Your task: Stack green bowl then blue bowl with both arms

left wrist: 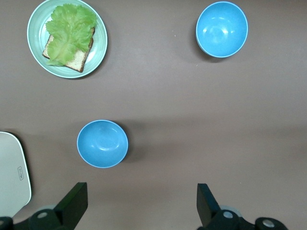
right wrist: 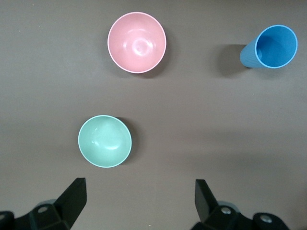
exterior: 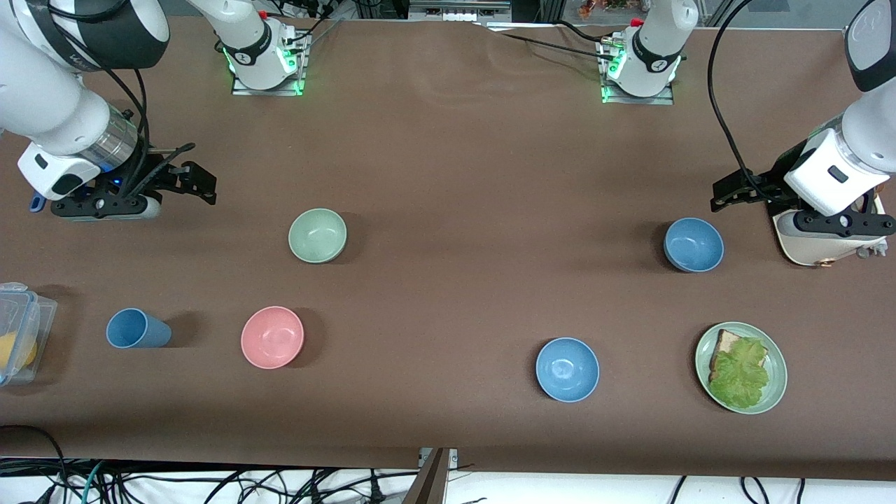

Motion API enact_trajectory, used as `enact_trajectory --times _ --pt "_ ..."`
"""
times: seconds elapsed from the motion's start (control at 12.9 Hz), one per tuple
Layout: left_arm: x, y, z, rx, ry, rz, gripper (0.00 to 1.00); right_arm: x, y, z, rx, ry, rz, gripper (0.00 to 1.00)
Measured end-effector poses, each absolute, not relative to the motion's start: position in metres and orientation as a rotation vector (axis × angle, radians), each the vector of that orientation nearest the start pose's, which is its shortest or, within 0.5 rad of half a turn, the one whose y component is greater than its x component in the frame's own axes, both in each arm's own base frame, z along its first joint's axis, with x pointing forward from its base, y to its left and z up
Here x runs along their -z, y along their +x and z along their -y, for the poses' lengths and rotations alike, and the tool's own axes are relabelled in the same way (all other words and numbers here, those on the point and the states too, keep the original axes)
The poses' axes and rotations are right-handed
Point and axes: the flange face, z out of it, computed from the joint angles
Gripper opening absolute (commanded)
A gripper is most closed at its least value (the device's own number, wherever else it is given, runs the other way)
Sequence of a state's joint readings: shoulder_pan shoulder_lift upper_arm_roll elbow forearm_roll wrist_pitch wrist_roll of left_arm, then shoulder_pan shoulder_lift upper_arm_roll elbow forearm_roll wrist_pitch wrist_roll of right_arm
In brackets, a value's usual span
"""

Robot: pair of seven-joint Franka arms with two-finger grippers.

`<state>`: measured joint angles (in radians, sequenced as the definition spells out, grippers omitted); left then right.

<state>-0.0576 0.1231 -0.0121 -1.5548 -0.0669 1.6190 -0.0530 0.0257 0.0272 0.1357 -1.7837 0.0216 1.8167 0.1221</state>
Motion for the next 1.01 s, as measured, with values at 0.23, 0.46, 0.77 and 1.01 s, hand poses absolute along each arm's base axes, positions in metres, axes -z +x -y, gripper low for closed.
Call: enact_trajectory --times 0.23,0.46,0.77,1.01 --pt "-0.566 0.591 0.048 -0.099 -3.205 -0.019 1.0 -0.533 0.563 -0.094 -0.027 -3.118 0.055 1.0" --pt "-0.565 0.592 0.048 -0.101 -3.205 -0.02 1.0 -0.528 0.564 -0.094 -0.057 -3.119 0.057 1.0" --pt "-0.565 0.592 0.048 -0.101 -3.205 -0.02 1.0 -0.514 0.568 -0.1 -0.099 -3.118 0.074 1.0" --pt "-0.565 0.592 0.048 -0.101 -3.205 -0.02 1.0 -0.513 0.566 -0.109 -0.102 -3.117 0.088 1.0"
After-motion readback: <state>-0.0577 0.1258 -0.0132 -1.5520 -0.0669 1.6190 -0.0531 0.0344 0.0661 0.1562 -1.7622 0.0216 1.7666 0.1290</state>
